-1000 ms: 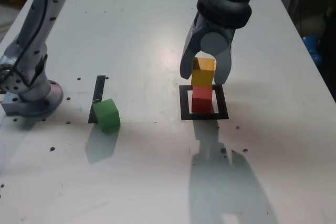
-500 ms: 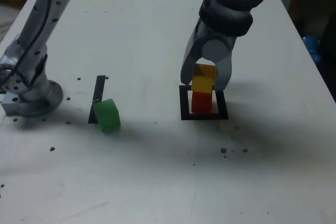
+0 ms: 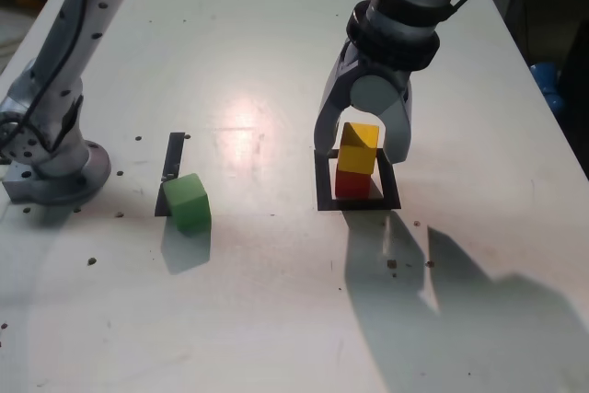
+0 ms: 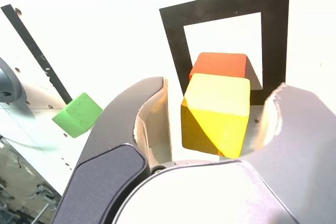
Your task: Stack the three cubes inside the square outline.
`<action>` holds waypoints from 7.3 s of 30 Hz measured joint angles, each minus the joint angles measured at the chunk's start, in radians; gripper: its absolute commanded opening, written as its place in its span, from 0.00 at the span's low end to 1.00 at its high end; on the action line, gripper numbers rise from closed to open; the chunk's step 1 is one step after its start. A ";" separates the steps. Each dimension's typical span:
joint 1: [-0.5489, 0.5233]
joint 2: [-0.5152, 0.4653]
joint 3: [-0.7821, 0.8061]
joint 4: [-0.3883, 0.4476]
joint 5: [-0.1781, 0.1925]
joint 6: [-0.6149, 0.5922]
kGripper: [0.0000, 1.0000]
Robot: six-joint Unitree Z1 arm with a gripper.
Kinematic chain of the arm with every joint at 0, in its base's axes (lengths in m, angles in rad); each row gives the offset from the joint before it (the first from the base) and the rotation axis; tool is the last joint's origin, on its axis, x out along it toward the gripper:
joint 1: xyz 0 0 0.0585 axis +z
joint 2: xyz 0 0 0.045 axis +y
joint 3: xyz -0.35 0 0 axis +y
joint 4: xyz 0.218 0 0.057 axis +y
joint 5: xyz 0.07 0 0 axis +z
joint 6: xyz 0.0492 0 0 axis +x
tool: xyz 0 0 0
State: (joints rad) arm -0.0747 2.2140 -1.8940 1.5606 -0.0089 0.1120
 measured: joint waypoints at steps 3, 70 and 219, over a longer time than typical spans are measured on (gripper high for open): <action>0.000 -0.014 0.012 -0.001 0.007 0.000 1.00; -0.121 -0.465 1.036 -0.548 -0.269 -0.314 0.85; -0.092 -0.545 0.496 -0.091 0.103 -0.160 1.00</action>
State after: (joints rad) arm -0.1663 1.6687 -1.3975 1.4700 0.0940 -0.0478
